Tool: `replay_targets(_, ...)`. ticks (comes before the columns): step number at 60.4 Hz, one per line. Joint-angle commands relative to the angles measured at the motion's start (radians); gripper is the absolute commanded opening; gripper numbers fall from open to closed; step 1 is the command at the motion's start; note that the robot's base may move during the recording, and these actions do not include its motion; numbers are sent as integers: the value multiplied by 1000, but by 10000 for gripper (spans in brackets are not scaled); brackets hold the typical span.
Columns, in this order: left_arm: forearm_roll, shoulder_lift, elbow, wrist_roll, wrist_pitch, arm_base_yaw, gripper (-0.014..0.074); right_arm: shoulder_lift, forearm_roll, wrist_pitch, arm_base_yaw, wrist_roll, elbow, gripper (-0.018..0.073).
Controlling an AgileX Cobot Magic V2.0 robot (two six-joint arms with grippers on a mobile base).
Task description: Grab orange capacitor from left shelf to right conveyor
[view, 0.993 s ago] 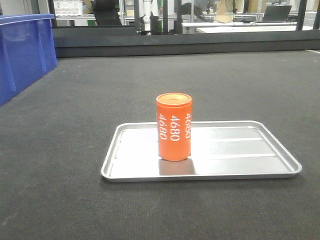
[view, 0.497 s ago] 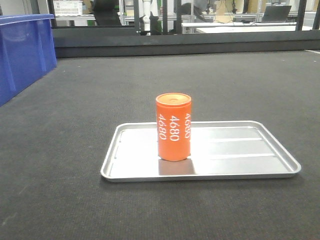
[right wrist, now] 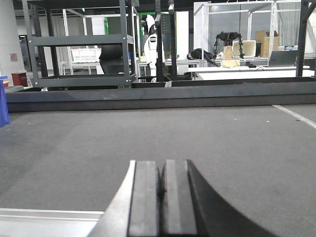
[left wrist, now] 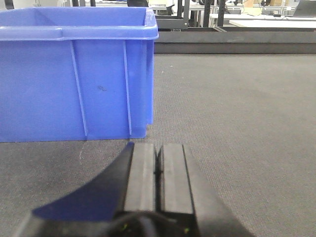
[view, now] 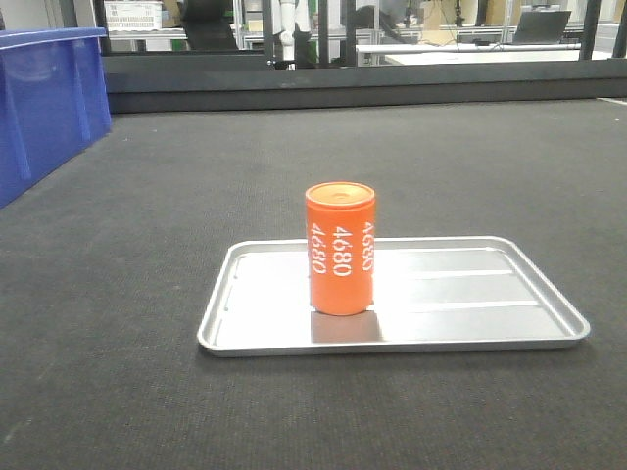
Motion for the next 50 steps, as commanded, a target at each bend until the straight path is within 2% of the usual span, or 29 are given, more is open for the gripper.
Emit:
replay_targets(1, -6, -10, 28, -4, -88, -5, -125, -21, -13, -79, -3, 1, -21, 57)
replay_targets(50, -6, -10, 28, -4, -88, -5, -125, -21, -13, -81, -3, 1, -21, 57)
